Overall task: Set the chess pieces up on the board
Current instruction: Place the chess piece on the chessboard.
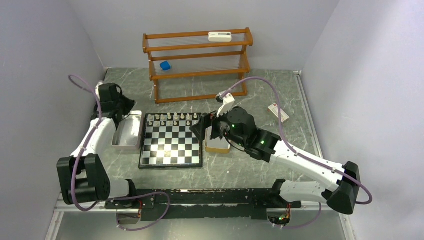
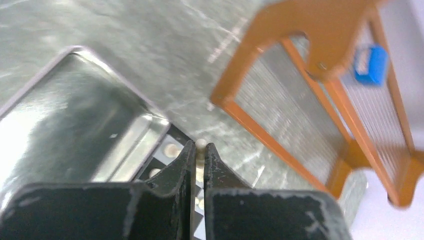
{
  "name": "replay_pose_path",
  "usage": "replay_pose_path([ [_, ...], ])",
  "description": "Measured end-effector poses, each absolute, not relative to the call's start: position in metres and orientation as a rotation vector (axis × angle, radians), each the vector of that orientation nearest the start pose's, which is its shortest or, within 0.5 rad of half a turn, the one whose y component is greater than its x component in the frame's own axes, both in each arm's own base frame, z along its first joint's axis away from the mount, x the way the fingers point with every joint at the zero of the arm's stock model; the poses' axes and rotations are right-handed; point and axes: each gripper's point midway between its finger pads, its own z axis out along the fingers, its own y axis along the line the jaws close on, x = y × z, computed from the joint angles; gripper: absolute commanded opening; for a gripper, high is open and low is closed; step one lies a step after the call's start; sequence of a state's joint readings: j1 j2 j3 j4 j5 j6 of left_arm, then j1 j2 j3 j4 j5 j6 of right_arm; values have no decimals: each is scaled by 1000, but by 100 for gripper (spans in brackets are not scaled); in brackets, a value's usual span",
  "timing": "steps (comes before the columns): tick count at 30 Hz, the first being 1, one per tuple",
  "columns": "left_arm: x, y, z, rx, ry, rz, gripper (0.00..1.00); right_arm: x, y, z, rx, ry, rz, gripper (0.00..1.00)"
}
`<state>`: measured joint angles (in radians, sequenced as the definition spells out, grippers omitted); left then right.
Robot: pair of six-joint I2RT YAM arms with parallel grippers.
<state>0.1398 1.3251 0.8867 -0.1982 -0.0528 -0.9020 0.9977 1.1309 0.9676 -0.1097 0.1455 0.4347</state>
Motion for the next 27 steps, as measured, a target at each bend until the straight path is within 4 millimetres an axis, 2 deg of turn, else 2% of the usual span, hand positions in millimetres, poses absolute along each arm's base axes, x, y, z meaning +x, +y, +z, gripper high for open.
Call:
replay_pose_path([
  [4,398,-13,166,-866,1971,-459,5,216,323,270,-424,1872,877,100],
  [7,395,-49,172,-667,1999,-519,5,213,321,271,-421,1868,886,100],
  [10,385,-85,178,-471,2000,-571,5,210,319,278,-420,1851,905,100],
  [14,366,-120,182,-264,1963,-636,5,206,313,294,-407,1808,934,100],
  [16,358,-135,177,-179,1949,-652,5,204,310,304,-398,1779,950,100],
  [21,336,-173,150,-7,1976,-678,5,200,305,319,-388,1736,977,100],
  [27,321,-215,122,177,2011,-611,5,196,302,312,-400,1749,978,100],
])
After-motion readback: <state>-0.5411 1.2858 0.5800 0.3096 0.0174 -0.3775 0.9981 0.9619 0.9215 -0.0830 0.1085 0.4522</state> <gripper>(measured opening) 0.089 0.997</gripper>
